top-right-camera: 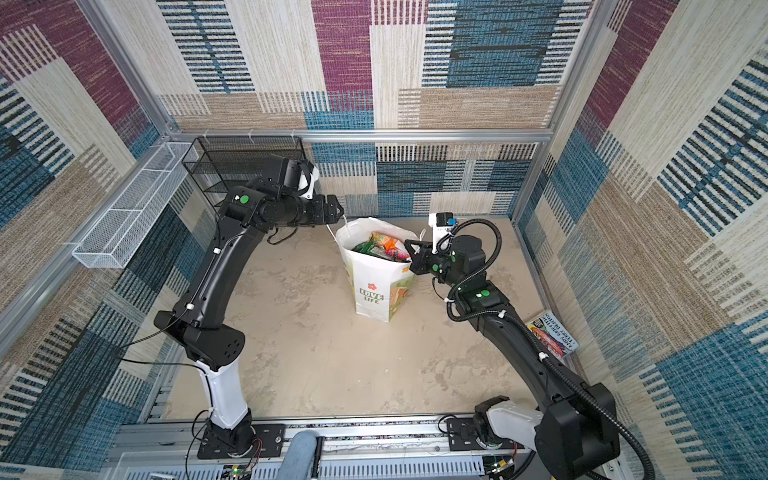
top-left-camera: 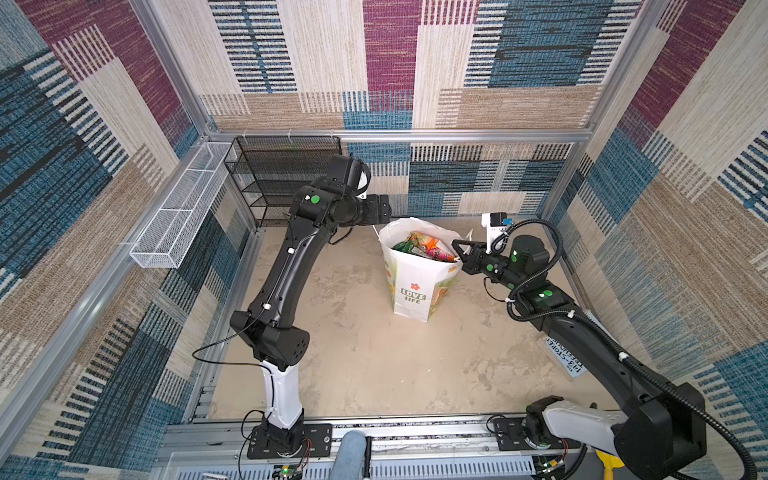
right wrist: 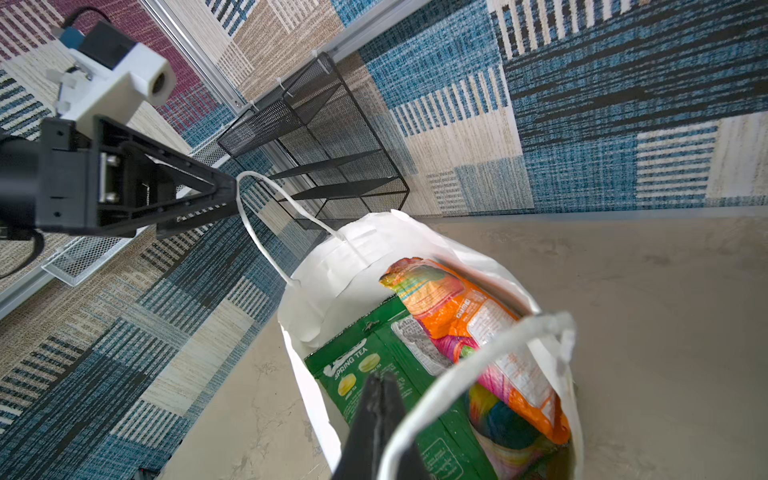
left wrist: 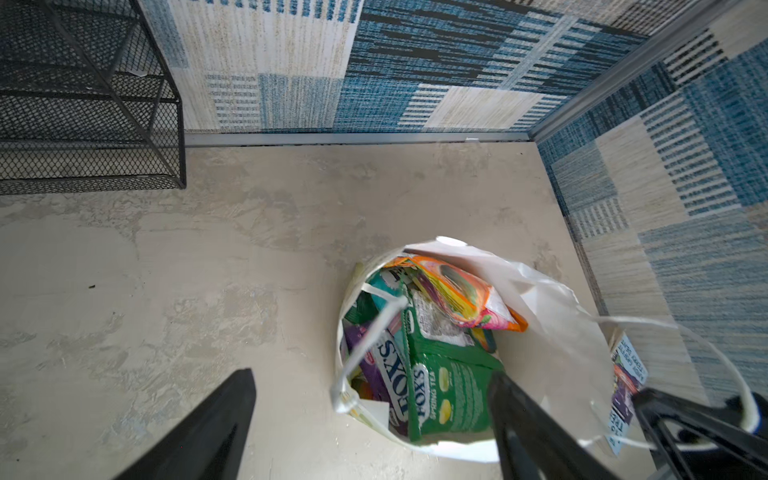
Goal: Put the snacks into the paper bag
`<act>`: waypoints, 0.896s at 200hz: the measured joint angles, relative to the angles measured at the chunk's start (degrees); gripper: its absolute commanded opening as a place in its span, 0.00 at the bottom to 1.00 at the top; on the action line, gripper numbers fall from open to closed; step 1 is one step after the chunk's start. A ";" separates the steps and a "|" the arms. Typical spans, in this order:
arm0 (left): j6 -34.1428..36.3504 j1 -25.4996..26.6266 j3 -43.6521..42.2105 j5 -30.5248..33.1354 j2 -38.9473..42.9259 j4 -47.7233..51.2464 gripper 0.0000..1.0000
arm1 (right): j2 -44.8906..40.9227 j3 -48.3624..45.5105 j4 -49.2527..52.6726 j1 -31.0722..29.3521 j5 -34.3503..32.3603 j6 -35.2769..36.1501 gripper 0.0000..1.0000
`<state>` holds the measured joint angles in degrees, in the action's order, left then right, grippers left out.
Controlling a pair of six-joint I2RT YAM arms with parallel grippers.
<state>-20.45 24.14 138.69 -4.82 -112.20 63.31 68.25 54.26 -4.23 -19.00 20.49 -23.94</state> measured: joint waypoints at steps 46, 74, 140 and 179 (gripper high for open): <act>-0.92 -2.45 1.49 -3.34 -3.82 0.15 0.37 | 0.00 0.00 0.00 0.00 -0.07 0.00 0.02; -2.01 -2.75 1.77 -7.15 -4.85 0.20 0.06 | 0.02 0.00 0.00 0.00 -0.09 0.00 0.02; -6.43 -1.22 -0.35 -18.40 -2.21 0.87 0.00 | -0.98 2.58 1.88 0.02 0.55 0.26 0.00; -7.10 -0.70 -0.81 -19.12 -0.59 2.14 0.00 | 5.73 15.06 7.89 -0.04 6.27 -1.88 0.00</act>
<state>-27.55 23.44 137.88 -23.94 -112.79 65.45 73.97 69.32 3.66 -19.05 26.76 -25.82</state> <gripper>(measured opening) 0.060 0.051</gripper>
